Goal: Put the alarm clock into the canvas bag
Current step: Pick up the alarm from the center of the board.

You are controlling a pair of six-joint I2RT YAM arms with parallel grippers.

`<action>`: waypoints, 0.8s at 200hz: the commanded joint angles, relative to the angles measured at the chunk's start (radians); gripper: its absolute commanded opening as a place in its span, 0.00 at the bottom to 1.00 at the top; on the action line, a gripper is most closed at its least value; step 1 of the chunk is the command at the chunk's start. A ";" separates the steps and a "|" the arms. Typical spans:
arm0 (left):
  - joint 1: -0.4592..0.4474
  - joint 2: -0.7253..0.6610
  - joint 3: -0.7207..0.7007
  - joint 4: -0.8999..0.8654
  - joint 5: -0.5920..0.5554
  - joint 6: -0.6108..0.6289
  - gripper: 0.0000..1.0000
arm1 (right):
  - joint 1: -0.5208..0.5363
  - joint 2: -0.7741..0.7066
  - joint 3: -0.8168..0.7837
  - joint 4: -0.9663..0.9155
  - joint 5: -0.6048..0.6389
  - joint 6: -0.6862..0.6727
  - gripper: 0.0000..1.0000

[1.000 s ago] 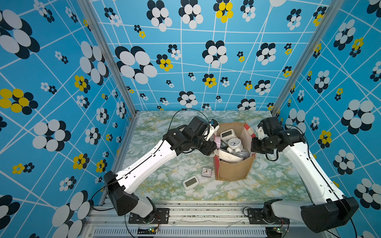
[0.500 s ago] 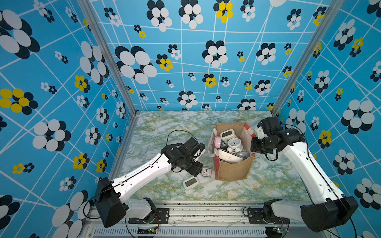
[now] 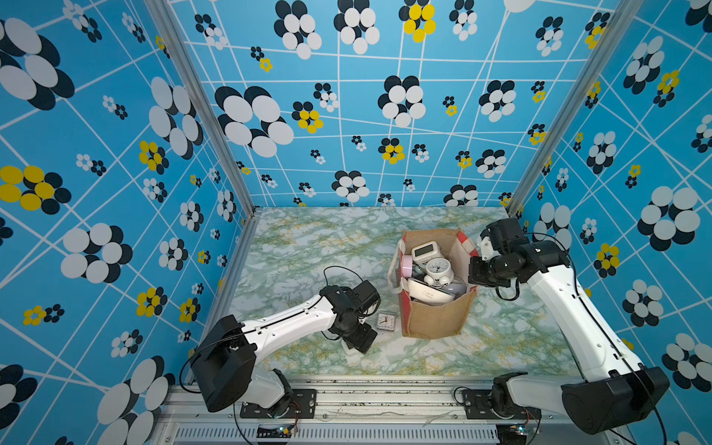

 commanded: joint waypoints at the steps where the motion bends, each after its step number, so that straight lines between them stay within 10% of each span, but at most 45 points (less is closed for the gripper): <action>1: -0.007 0.040 -0.017 0.041 -0.031 -0.010 0.91 | 0.003 -0.004 -0.002 0.050 0.003 -0.017 0.00; 160: -0.064 0.168 -0.031 0.091 -0.034 -0.009 0.67 | 0.004 -0.009 -0.007 0.040 0.007 -0.017 0.00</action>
